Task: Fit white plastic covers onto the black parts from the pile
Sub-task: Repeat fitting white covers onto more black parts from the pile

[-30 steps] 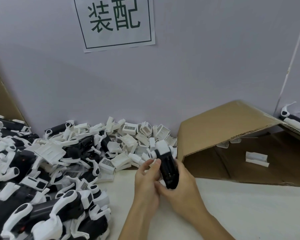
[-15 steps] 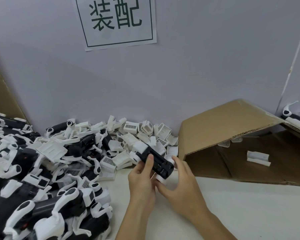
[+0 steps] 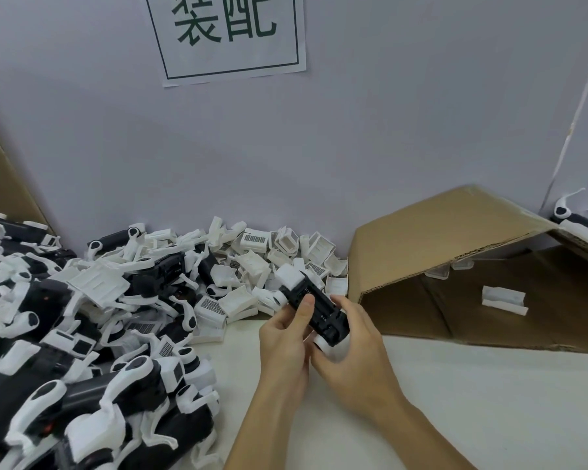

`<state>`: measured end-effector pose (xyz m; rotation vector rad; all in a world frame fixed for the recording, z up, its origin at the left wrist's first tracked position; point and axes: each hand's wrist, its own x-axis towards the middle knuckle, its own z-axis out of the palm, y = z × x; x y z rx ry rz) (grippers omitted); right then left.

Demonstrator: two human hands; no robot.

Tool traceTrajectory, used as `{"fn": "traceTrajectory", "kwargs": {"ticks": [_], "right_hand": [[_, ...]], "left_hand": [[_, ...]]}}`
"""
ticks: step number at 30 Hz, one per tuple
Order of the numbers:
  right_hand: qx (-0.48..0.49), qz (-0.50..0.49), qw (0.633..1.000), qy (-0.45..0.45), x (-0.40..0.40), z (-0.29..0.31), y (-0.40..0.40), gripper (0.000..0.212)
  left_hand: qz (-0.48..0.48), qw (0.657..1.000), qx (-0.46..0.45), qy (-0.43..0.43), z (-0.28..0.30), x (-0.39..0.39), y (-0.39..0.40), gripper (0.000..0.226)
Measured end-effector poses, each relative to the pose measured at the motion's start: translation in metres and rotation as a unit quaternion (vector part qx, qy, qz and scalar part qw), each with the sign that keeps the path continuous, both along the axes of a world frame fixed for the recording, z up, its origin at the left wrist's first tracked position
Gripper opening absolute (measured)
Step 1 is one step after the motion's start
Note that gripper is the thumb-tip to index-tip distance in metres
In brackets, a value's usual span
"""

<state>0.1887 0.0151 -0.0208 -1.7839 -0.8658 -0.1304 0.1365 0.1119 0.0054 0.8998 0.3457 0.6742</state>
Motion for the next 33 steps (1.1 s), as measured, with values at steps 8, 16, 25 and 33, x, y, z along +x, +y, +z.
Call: {"fn": "traceTrajectory", "kwargs": {"ticks": [8,16,25,33], "right_hand": [[0.009,-0.01,1.0,-0.01,-0.001,0.003,-0.001,0.068],[0.013,-0.029,0.998,-0.054,0.0,0.002,0.003,0.066],[-0.014,0.022,1.0,-0.009,0.007,-0.009,0.004,0.083],[0.121,0.005,0.991,0.059,0.007,-0.003,-0.001,0.088]], "left_hand": [[0.005,0.999,0.036,-0.011,-0.001,0.001,0.002,0.033],[0.009,0.999,0.044,-0.014,-0.001,0.002,0.004,0.034],[0.047,0.989,0.141,-0.027,-0.003,-0.002,0.006,0.021],[0.082,0.893,0.438,0.063,-0.01,-0.002,0.0,0.067]]}}
